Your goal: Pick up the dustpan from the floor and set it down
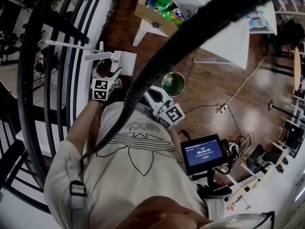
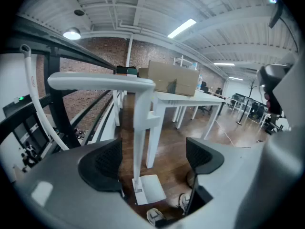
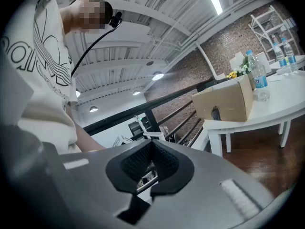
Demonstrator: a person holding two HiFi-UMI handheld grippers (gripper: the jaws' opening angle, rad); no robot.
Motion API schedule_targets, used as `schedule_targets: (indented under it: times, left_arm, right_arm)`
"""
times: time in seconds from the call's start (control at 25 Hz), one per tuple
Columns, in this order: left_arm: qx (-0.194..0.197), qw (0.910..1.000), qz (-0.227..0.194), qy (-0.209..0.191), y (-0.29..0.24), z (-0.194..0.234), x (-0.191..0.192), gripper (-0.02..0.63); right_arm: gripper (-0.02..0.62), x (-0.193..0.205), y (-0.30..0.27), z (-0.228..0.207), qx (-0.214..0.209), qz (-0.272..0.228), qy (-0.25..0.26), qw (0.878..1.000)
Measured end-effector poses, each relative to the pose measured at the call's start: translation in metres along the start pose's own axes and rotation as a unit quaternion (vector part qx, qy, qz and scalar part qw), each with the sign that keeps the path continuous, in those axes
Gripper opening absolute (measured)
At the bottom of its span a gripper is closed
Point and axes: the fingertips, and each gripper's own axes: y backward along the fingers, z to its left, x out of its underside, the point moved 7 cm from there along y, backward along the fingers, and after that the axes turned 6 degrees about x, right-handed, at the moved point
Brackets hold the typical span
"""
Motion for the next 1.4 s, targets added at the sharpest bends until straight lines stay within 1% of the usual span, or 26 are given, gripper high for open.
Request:
schedule_targets:
  times: [0.12,0.24,0.36,0.48,0.52,0.56,0.6,0.68,0.76,0.84,1.0,1.2,1.32,1.4]
  left_arm:
    - [-0.019,0.9996,-0.020,-0.006,-0.021,0.039,0.002,0.442]
    - [-0.010,0.9994,-0.029,-0.015,-0.047,0.063,0.001,0.440]
    - [0.002,0.9994,-0.013,-0.032,-0.072,0.067,0.003,0.439]
    - [0.010,0.9987,0.003,-0.050,-0.089,0.063,0.004,0.406]
    - [0.011,0.9983,0.013,-0.056,-0.092,0.061,0.004,0.367]
    - [0.008,0.9976,0.028,-0.063,-0.093,0.060,0.003,0.200]
    - [0.003,0.9967,0.045,-0.067,-0.093,0.059,0.002,0.075]
    - [0.001,0.9958,0.069,-0.060,-0.091,0.057,-0.002,0.066]
    - [0.002,0.9966,0.067,-0.048,-0.085,0.053,-0.011,0.066]
    - [-0.003,0.9978,0.051,-0.042,-0.069,0.046,-0.027,0.066]
    - [-0.018,0.9993,0.018,-0.026,-0.021,0.028,-0.072,0.066]
    - [-0.031,0.9990,-0.015,-0.028,0.041,0.008,-0.128,0.066]
    - [-0.037,0.9980,-0.037,-0.035,0.054,0.000,-0.145,0.064]
    - [-0.042,0.9976,-0.044,-0.035,0.058,-0.003,-0.152,0.064]
  right_arm:
    - [0.002,0.010,-0.005,-0.007,0.017,0.010,-0.018,1.000]
    - [0.002,0.026,-0.005,-0.015,0.041,0.015,-0.018,0.999]
    - [0.002,0.038,-0.001,-0.012,0.056,0.022,-0.010,0.998]
    - [0.002,0.040,0.002,-0.012,0.065,0.019,-0.009,0.998]
    - [0.002,0.039,0.003,-0.011,0.068,0.016,-0.009,0.997]
    - [0.002,0.037,0.003,-0.010,0.071,0.013,-0.011,0.997]
    - [0.002,0.035,0.003,-0.009,0.073,0.009,-0.014,0.997]
    - [0.002,0.033,0.003,-0.010,0.073,-0.002,-0.012,0.997]
    - [0.002,0.030,0.004,-0.015,0.070,-0.016,0.001,0.997]
    - [0.002,0.024,0.006,-0.019,0.065,-0.028,0.012,0.997]
    - [0.002,0.004,0.010,-0.025,0.047,-0.048,0.010,0.998]
    - [0.002,-0.009,-0.004,-0.032,-0.002,-0.075,0.023,0.997]
    - [0.002,-0.017,-0.015,-0.042,-0.018,-0.083,0.014,0.996]
    - [0.002,-0.021,-0.021,-0.044,-0.030,-0.085,0.014,0.996]
